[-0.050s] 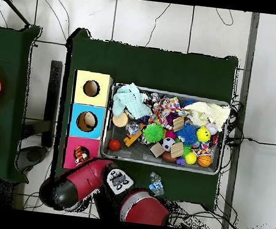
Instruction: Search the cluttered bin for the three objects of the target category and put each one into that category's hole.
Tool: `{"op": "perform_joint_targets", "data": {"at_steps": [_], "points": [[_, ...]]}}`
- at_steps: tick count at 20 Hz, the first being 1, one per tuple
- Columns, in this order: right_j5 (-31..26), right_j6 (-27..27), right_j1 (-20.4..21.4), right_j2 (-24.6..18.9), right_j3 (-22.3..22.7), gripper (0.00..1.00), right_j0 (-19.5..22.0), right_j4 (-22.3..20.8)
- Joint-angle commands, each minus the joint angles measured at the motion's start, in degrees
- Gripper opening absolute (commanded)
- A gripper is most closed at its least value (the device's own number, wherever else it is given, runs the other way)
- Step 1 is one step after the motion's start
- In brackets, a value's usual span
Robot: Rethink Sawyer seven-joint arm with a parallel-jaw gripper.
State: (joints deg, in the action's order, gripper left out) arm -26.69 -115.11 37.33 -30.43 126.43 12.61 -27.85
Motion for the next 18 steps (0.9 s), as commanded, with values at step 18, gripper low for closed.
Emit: {"op": "perform_joint_targets", "data": {"at_steps": [18], "points": [[-6.43, 2.6, 11.86, -2.28, -5.13, 1.0, -2.42, -1.88]]}}
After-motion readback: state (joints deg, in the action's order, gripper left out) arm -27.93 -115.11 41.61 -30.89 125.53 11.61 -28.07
